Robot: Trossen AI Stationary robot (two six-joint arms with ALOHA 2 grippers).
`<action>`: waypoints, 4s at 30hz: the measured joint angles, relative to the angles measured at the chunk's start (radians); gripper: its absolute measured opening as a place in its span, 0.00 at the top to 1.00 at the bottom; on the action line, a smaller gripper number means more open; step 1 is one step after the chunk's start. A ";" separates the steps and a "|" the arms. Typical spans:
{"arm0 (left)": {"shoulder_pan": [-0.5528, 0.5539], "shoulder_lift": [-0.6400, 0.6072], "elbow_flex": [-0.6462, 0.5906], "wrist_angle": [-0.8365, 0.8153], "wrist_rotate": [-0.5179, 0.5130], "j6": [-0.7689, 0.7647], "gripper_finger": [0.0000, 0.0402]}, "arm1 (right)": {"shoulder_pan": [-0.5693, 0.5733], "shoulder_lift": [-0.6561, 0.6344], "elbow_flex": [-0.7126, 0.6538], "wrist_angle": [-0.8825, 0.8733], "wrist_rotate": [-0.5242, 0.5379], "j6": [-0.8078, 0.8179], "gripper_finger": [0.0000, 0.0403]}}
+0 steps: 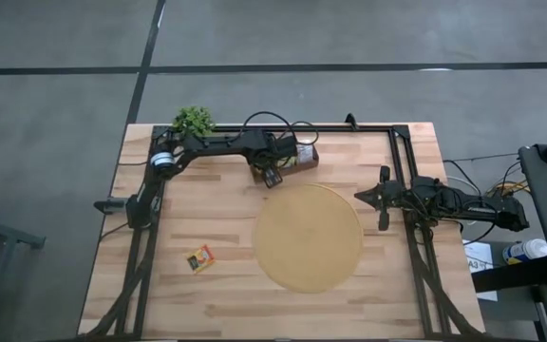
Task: Pick & Place Tea
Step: Put the orange tea bag into the left section of the wooden organizer
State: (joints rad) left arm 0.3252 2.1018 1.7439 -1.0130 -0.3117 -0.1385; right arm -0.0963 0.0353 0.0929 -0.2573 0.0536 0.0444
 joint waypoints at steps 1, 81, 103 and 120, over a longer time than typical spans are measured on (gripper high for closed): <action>0.000 0.000 0.000 0.001 -0.019 0.008 0.40 | 0.000 0.000 0.000 0.000 0.000 0.000 0.98; -0.009 0.059 0.203 -0.192 -0.136 0.069 0.40 | 0.000 0.000 0.000 0.000 0.000 0.000 0.98; -0.004 0.056 0.059 -0.167 -0.127 0.052 0.40 | 0.000 0.000 0.000 0.000 0.000 0.000 0.98; -0.021 0.030 -0.056 -0.096 -0.176 0.054 0.40 | 0.000 0.000 0.000 0.000 0.000 0.000 0.98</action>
State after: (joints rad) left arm 0.3042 2.1322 1.6883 -1.1086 -0.4872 -0.0848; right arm -0.0965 0.0357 0.0930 -0.2574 0.0536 0.0444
